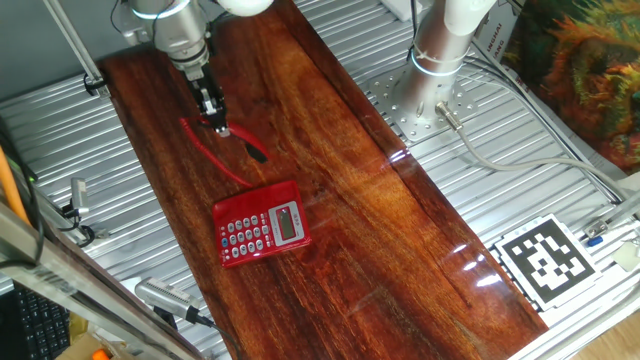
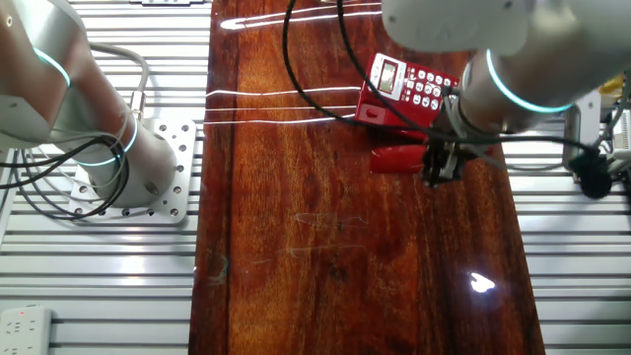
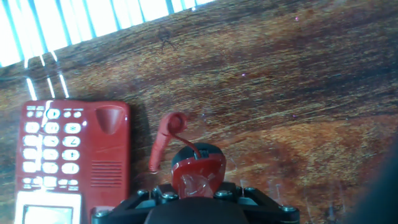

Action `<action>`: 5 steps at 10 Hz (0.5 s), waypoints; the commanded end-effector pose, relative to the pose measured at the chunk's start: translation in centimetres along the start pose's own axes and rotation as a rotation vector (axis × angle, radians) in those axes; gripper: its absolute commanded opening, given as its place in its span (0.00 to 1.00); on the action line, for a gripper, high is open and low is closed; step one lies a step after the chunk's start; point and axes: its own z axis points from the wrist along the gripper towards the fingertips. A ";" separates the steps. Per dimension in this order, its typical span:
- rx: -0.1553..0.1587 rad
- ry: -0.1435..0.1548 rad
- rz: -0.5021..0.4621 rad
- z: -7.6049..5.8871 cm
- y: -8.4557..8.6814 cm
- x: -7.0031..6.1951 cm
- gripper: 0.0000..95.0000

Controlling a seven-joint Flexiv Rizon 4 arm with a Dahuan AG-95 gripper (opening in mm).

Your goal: Place the handset of the telephone on the corresponding phone cradle

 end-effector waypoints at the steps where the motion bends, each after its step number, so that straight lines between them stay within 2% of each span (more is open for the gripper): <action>1: 0.001 0.004 0.014 -0.6 1.1 0.3 0.00; 3: -0.004 0.005 0.032 -1.1 2.7 0.7 0.00; 4: 0.013 0.001 0.023 -1.2 3.1 0.8 0.00; 5: 0.006 0.003 0.030 -1.2 3.4 0.8 0.00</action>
